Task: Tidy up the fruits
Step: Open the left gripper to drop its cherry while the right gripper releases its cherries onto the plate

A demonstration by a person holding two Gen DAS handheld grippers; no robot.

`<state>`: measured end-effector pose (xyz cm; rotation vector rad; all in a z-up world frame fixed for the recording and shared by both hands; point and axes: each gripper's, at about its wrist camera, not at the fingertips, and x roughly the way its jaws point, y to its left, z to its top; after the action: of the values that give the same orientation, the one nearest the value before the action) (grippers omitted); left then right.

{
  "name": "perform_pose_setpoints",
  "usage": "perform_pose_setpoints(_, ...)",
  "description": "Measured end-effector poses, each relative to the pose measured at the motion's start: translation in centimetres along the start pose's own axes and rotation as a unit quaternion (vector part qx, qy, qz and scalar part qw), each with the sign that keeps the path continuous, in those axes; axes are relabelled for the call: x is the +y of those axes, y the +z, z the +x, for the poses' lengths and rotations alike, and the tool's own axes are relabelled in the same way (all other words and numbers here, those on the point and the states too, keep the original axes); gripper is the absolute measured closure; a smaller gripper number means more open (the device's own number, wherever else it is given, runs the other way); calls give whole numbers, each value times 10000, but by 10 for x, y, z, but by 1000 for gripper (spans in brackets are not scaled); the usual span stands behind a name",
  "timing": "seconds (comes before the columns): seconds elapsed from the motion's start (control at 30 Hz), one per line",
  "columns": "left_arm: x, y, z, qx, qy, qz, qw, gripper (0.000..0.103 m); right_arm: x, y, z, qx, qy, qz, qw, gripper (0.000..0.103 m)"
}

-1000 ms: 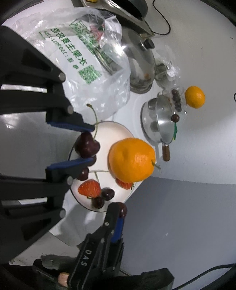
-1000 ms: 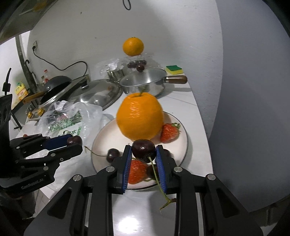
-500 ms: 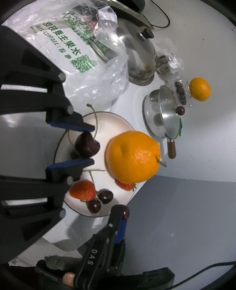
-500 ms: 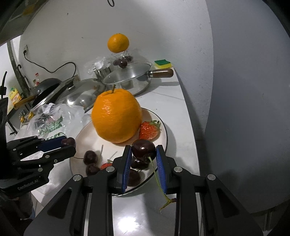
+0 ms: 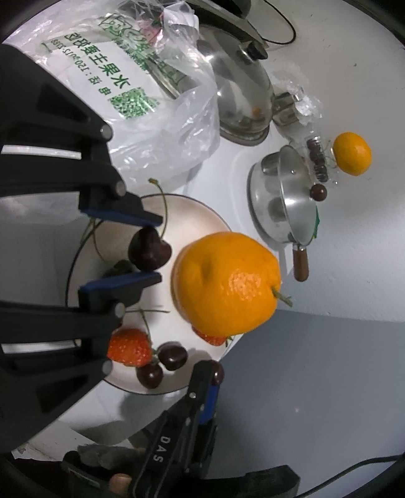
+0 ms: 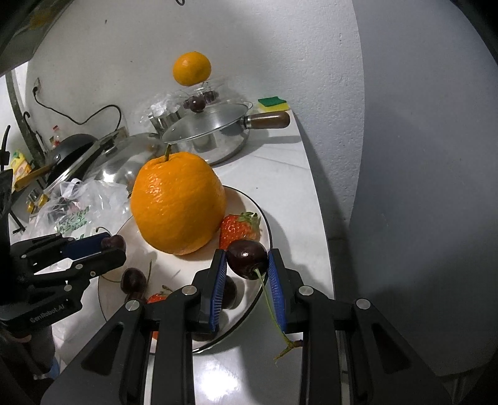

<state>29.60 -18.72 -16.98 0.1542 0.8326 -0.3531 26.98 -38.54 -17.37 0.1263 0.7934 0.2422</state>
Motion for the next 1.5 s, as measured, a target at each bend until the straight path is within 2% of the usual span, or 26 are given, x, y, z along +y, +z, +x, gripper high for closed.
perform_pose_setpoints(0.47,6,0,2,58,-28,-98,9999,71,4,0,1,34,-100,-6,9999,74)
perform_pose_setpoints(0.7,9,-2,-10,-80,-45,-168,9998,53,9,-1,-2,46,-122,-45,9999,72)
perform_pose_setpoints(1.43,21,-15,-58,-439,14,-270,9987,52,42,-1,-36,-165,-158,-275,9994,72)
perform_pose_setpoints(1.5,24,-17,-65,-492,26,-304,9983,52,48,-2,-39,-186,-153,-309,9992,68)
